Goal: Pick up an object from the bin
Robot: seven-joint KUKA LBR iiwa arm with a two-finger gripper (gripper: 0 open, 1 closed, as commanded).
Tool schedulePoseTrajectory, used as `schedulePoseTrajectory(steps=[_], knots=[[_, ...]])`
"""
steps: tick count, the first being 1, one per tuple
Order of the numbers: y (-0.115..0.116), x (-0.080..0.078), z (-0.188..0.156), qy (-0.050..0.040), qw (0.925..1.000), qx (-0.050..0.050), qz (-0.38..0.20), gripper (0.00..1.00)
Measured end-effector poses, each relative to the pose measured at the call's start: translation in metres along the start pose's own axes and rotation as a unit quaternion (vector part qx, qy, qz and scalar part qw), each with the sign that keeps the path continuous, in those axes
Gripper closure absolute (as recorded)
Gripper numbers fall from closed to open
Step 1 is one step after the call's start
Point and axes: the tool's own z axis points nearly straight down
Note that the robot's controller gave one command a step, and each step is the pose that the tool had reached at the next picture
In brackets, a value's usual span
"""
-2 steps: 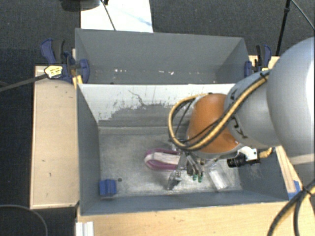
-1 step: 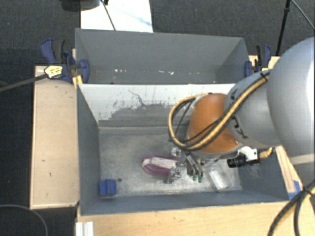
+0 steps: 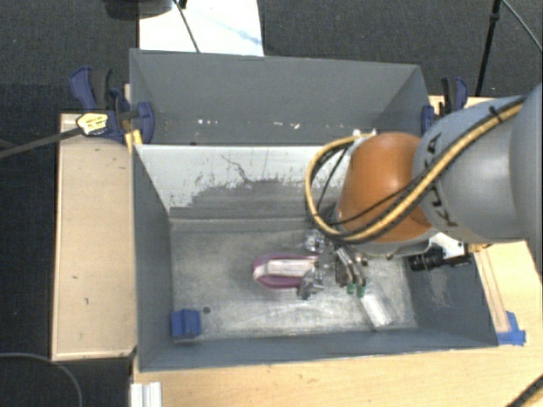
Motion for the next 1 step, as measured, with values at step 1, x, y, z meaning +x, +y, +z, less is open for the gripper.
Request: schedulePoseTrajectory(steps=[1], knots=[[0.0008,-0.0018,-0.0622,-0.0001,1.0,0.0,-0.004,1.0]])
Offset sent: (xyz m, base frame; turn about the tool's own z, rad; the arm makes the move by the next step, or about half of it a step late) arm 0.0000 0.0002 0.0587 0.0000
